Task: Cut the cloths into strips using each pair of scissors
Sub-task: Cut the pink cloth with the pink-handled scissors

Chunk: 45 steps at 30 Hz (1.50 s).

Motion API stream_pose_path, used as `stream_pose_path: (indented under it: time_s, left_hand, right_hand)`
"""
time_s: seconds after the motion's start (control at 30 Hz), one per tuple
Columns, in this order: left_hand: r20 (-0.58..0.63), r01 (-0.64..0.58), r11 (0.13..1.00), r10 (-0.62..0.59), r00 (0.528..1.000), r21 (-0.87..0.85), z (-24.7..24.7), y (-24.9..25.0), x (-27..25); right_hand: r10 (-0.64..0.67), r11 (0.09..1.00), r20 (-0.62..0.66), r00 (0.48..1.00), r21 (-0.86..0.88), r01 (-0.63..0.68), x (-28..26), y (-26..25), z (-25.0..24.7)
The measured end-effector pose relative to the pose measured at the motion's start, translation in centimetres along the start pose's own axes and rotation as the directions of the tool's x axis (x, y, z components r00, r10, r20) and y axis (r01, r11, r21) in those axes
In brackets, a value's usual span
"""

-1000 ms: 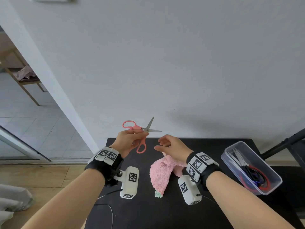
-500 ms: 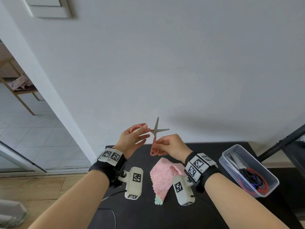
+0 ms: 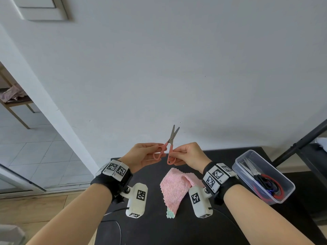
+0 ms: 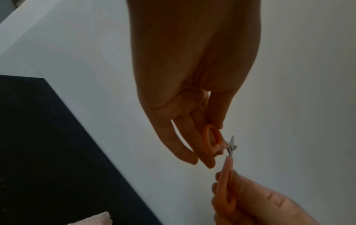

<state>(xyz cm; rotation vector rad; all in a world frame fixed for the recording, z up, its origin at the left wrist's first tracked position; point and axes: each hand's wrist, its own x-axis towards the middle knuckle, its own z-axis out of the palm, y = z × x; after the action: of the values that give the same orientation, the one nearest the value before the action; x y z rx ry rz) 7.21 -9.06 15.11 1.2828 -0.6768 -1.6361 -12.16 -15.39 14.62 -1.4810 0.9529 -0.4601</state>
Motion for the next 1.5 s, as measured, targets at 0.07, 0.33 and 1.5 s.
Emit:
stream_pose_path:
  time_s: [0.07, 0.33, 1.5]
  left_hand:
    - [0.041, 0.034, 0.999, -0.035, 0.999, 0.026, 0.1, 0.0, 0.0]
    - [0.09, 0.072, 0.995, -0.078, 0.993, 0.069, -0.1, 0.0, 0.0]
    - [-0.057, -0.01, 0.377, 0.166, 0.985, 0.926, 0.7, -4.6, 1.6]
  right_hand:
    - [0.002, 1.0, -0.009, 1.0, 0.003, -0.002, 0.0, 0.0, 0.0]
    - [0.006, 1.0, -0.018, 1.0, 0.007, -0.006, 0.2, -0.2, 0.3]
    - [-0.017, 0.899, -0.26, 0.966, -0.426, -0.099, -1.7, 3.4, 2.0]
